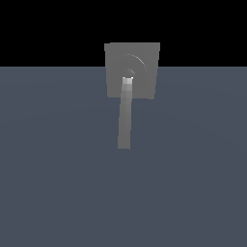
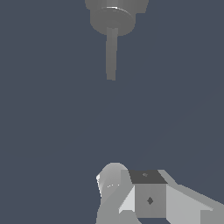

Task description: Turn on the faucet by rotating a designated handle.

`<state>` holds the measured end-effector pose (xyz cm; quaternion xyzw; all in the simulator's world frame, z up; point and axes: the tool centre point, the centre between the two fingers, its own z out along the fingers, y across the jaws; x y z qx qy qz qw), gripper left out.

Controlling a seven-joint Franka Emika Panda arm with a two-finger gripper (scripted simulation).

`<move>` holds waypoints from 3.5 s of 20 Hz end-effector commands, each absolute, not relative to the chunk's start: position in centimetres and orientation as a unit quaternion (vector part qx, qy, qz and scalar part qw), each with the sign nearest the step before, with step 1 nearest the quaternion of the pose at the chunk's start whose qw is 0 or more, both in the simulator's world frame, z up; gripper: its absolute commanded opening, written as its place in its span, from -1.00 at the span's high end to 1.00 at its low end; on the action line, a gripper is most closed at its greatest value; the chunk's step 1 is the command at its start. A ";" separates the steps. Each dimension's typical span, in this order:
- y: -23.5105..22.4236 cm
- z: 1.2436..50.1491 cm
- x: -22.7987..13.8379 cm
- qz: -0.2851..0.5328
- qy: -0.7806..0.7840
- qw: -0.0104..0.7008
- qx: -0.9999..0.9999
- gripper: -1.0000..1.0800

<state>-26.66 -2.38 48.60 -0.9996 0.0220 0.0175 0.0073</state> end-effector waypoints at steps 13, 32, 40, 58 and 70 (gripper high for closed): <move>-1.2 48.9 -25.6 0.010 0.022 0.020 -1.000 1.00; -2.3 52.6 -25.0 -0.046 -0.110 -0.203 -0.972 1.00; -1.5 56.5 -24.4 -0.037 -0.211 -0.389 -0.896 1.00; 7.3 62.7 -21.4 0.170 -0.378 -0.712 -0.567 1.00; 16.1 59.9 -16.8 0.405 -0.416 -0.772 -0.259 1.00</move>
